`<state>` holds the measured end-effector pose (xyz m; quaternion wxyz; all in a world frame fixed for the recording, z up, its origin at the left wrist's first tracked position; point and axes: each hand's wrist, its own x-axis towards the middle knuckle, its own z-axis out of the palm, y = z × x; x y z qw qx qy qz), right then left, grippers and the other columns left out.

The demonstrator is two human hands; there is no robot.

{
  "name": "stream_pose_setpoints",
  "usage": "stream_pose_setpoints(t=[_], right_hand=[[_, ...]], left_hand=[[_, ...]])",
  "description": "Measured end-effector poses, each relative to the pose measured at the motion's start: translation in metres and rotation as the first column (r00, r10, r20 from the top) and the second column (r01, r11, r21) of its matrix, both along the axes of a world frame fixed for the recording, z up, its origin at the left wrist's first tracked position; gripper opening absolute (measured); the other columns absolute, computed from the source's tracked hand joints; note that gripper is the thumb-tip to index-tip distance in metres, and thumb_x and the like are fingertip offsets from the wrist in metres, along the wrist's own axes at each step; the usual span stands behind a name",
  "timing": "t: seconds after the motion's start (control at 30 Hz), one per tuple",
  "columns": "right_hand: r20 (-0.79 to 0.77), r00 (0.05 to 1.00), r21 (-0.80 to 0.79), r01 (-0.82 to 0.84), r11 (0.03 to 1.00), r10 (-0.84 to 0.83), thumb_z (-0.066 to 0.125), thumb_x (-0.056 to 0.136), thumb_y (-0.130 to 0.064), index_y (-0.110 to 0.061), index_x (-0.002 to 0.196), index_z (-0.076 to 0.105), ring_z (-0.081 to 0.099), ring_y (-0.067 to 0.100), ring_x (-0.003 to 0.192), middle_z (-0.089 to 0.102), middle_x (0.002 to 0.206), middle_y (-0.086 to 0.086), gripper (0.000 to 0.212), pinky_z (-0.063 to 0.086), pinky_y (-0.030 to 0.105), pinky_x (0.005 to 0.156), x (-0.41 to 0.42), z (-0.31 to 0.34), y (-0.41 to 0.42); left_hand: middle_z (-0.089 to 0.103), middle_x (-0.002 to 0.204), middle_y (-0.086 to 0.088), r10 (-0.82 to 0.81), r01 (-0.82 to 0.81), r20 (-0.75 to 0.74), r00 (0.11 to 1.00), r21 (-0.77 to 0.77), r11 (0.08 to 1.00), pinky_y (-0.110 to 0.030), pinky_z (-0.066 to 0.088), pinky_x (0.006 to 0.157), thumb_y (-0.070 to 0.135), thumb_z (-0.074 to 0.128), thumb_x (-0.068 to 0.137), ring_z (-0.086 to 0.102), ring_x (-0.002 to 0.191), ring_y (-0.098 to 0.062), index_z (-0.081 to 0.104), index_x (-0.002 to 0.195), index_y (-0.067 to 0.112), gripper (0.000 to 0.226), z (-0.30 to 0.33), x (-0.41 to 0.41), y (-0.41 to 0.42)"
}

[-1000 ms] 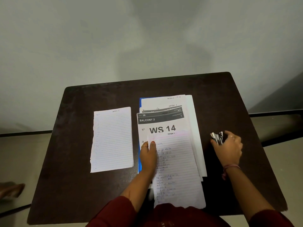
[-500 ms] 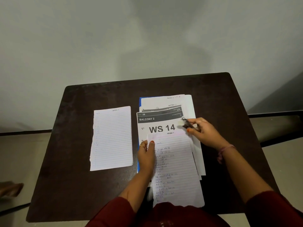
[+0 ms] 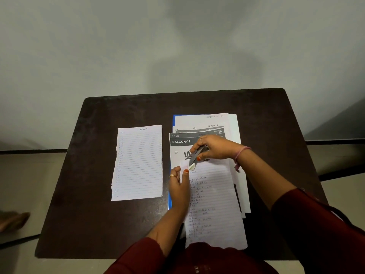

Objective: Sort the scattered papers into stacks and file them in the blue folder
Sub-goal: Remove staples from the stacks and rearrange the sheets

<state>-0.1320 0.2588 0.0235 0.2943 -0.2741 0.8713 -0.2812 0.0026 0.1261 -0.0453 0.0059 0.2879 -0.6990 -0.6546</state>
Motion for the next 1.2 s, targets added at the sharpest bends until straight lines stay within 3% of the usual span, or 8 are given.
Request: stream_pose_setpoints(t=[0.1, 0.23, 0.37, 0.47, 0.6, 0.73, 0.93, 1.2], right_hand=[[0.084, 0.996, -0.023, 0.001, 1.000, 0.001, 0.071, 0.083, -0.017, -0.016, 0.117, 0.063, 0.057, 0.009, 0.096, 0.065, 0.114, 0.000, 0.036, 0.041, 0.009, 0.077, -0.005, 0.000, -0.004], [0.139, 0.990, -0.039, 0.025, 0.999, -0.020, 0.075, 0.079, -0.018, -0.020, 0.118, 0.058, 0.060, 0.016, 0.101, 0.063, 0.111, 0.000, 0.042, 0.049, 0.027, 0.090, -0.013, 0.000, -0.006], [0.237, 0.968, -0.095, 0.104, 0.990, -0.079, 0.076, 0.078, -0.017, -0.024, 0.113, 0.059, 0.064, 0.018, 0.100, 0.066, 0.111, 0.004, 0.039, 0.051, 0.035, 0.095, -0.021, -0.005, -0.005], [0.377, 0.916, -0.149, 0.208, 0.967, -0.139, 0.074, 0.080, -0.011, -0.017, 0.115, 0.061, 0.069, 0.018, 0.094, 0.071, 0.102, 0.007, 0.037, 0.051, 0.033, 0.095, -0.022, -0.010, -0.002], [0.483, 0.853, -0.194, 0.325, 0.926, -0.198, 0.071, 0.082, -0.009, -0.011, 0.118, 0.061, 0.070, 0.019, 0.093, 0.072, 0.100, 0.007, 0.037, 0.053, 0.025, 0.087, -0.017, -0.016, -0.003], [0.506, 0.841, -0.199, 0.332, 0.922, -0.193, 0.070, 0.083, -0.011, -0.012, 0.118, 0.059, 0.068, 0.021, 0.096, 0.071, 0.104, 0.008, 0.036, 0.055, 0.023, 0.081, -0.015, -0.019, -0.006], [0.485, 0.854, -0.192, 0.315, 0.930, -0.189, 0.069, 0.084, -0.012, -0.017, 0.113, 0.058, 0.066, 0.025, 0.100, 0.068, 0.109, 0.011, 0.031, 0.055, 0.026, 0.084, -0.014, -0.024, -0.010], [0.473, 0.866, -0.203, 0.288, 0.936, -0.164, 0.068, 0.085, -0.009, -0.020, 0.114, 0.055, 0.064, 0.029, 0.101, 0.063, 0.112, 0.017, 0.034, 0.055, 0.036, 0.090, -0.016, -0.028, -0.015]], left_hand=[[0.064, 0.116, -0.010, 0.018, -0.018, 0.011, 1.000, 0.012, 1.000, -0.032, 0.050, 0.090, 0.017, 0.056, 0.096, 0.061, 0.108, -0.023, 0.051, 0.121, 0.006, 0.027, -0.001, 0.000, 0.000], [0.066, 0.113, -0.009, 0.014, -0.014, 0.025, 1.000, 0.035, 0.999, -0.042, 0.051, 0.095, 0.017, 0.057, 0.095, 0.063, 0.106, -0.021, 0.052, 0.120, 0.009, 0.027, -0.002, 0.001, -0.001], [0.067, 0.111, -0.006, -0.006, 0.006, -0.003, 1.000, 0.033, 0.999, -0.037, 0.054, 0.088, 0.018, 0.057, 0.095, 0.065, 0.102, -0.019, 0.052, 0.120, 0.017, 0.026, 0.001, 0.001, -0.002], [0.064, 0.116, -0.004, -0.030, 0.032, -0.064, 0.997, 0.026, 0.999, -0.031, 0.055, 0.086, 0.019, 0.058, 0.095, 0.064, 0.104, -0.016, 0.049, 0.127, 0.021, 0.033, 0.005, 0.002, -0.003], [0.062, 0.121, -0.001, -0.085, 0.085, -0.071, 0.994, 0.008, 0.996, -0.037, 0.053, 0.092, 0.032, 0.058, 0.093, 0.061, 0.110, -0.017, 0.046, 0.131, 0.026, 0.040, 0.005, 0.004, -0.003], [0.063, 0.120, -0.001, -0.091, 0.091, -0.052, 0.995, 0.016, 0.996, -0.037, 0.054, 0.089, 0.043, 0.056, 0.086, 0.062, 0.108, -0.017, 0.045, 0.130, 0.031, 0.047, 0.002, 0.003, -0.004], [0.061, 0.124, -0.011, -0.051, 0.052, -0.013, 0.999, 0.155, 0.987, -0.044, 0.051, 0.095, 0.007, 0.049, 0.096, 0.062, 0.111, -0.024, 0.042, 0.137, 0.020, 0.043, 0.002, 0.001, -0.003], [0.070, 0.108, -0.003, -0.116, 0.112, 0.019, 0.993, 0.157, 0.981, -0.040, 0.053, 0.091, 0.040, 0.058, 0.093, 0.066, 0.102, -0.020, 0.061, 0.120, 0.022, 0.033, 0.003, 0.000, -0.007]])
